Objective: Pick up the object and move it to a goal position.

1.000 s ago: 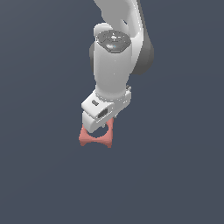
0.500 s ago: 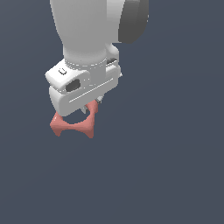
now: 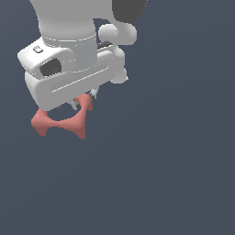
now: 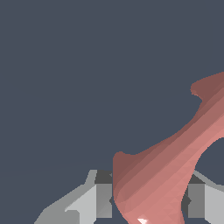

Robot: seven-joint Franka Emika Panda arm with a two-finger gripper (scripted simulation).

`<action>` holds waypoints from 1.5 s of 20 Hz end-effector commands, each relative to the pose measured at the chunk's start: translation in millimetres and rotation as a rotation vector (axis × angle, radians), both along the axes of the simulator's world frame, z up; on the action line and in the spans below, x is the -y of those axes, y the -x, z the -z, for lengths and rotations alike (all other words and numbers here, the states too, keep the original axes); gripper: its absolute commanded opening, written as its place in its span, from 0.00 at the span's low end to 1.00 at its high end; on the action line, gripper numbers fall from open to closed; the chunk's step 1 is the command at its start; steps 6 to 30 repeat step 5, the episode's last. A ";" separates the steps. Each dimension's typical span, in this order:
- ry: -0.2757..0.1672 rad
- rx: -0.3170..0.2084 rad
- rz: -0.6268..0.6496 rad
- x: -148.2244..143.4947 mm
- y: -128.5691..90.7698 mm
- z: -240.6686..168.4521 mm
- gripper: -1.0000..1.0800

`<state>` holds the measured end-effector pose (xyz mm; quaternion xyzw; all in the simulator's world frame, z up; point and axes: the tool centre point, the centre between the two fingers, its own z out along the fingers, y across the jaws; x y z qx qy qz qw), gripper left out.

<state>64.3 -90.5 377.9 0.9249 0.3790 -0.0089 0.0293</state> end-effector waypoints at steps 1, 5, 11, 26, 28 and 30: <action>0.000 -0.001 0.000 2.6 -0.8 -5.0 0.00; 0.000 -0.001 0.000 4.0 -1.3 -7.5 0.00; 0.000 -0.001 0.000 4.0 -1.3 -7.5 0.00; 0.000 -0.001 0.000 4.0 -1.3 -7.5 0.00; 0.000 -0.001 0.000 4.0 -1.3 -7.5 0.00; 0.000 -0.001 0.000 4.0 -1.3 -7.5 0.00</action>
